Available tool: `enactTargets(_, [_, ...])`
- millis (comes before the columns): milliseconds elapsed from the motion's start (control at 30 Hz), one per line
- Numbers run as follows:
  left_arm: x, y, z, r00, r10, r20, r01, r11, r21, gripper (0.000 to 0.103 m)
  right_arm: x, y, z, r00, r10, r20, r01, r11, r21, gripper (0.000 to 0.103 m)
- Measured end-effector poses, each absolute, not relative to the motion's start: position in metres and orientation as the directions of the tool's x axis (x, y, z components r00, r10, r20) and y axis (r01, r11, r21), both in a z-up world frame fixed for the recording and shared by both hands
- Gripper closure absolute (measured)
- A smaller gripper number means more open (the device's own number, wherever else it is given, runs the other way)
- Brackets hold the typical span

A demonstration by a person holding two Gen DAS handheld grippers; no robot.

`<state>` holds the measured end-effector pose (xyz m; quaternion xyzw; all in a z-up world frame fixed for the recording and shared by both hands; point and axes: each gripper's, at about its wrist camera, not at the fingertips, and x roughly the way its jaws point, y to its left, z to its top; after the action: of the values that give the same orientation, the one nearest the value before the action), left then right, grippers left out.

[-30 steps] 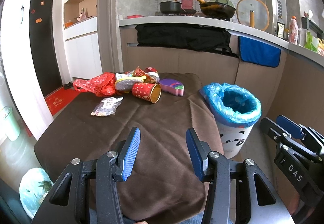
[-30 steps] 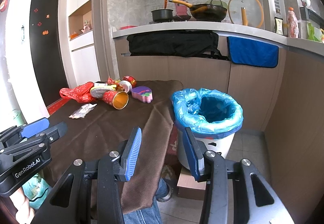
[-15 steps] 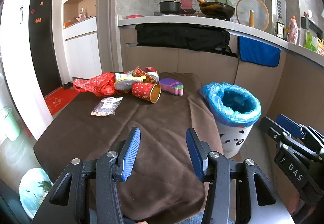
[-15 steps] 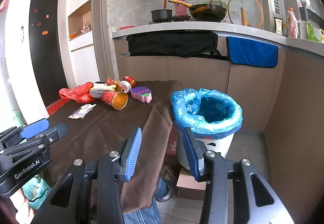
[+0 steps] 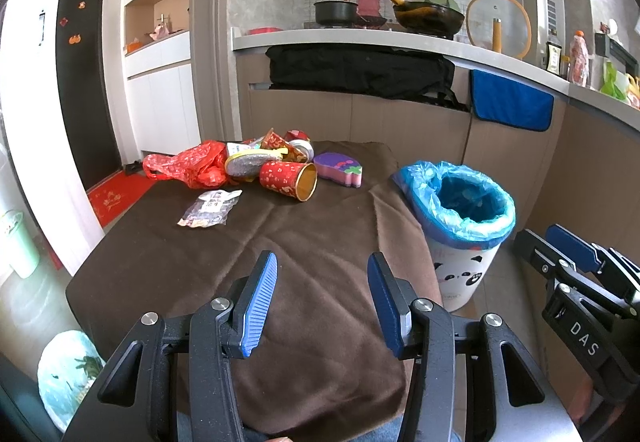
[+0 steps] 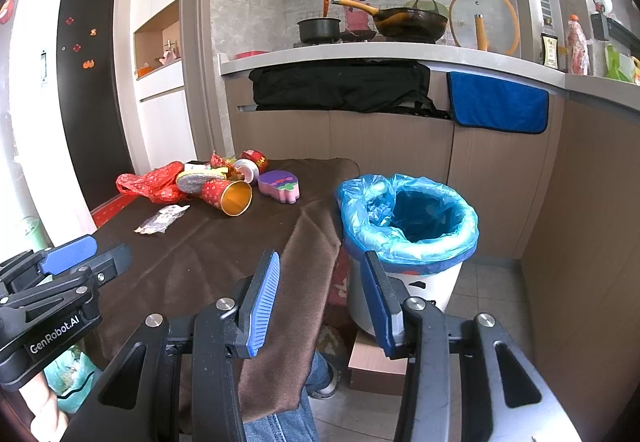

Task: Collect trash

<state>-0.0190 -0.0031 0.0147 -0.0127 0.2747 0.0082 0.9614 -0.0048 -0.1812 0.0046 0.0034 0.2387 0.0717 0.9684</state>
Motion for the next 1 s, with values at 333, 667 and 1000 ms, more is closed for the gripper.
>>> enactTargets(333, [-0.02, -0.012, 0.014, 0.843, 0.011, -0.538, -0.024, 1.0, -0.016, 0.055, -0.005, -0.181, 0.004, 0.873, 0.141, -0.466, -0.139, 0.99, 0.038, 0.062])
enactTargets(667, [0.02, -0.004, 0.005, 0.845, 0.021, -0.534, -0.022, 1.0, 0.006, 0.055, 0.027, -0.181, -0.001, 0.876, 0.16, -0.455, -0.176, 0.984, 0.008, 0.062])
enactTargets(1000, [0.116, 0.053, -0.013, 0.836, -0.039, -0.547, 0.012, 0.998, -0.053, 0.055, 0.128, -0.155, -0.008, 0.823, 0.284, -0.492, -0.317, 0.948, 0.017, 0.062])
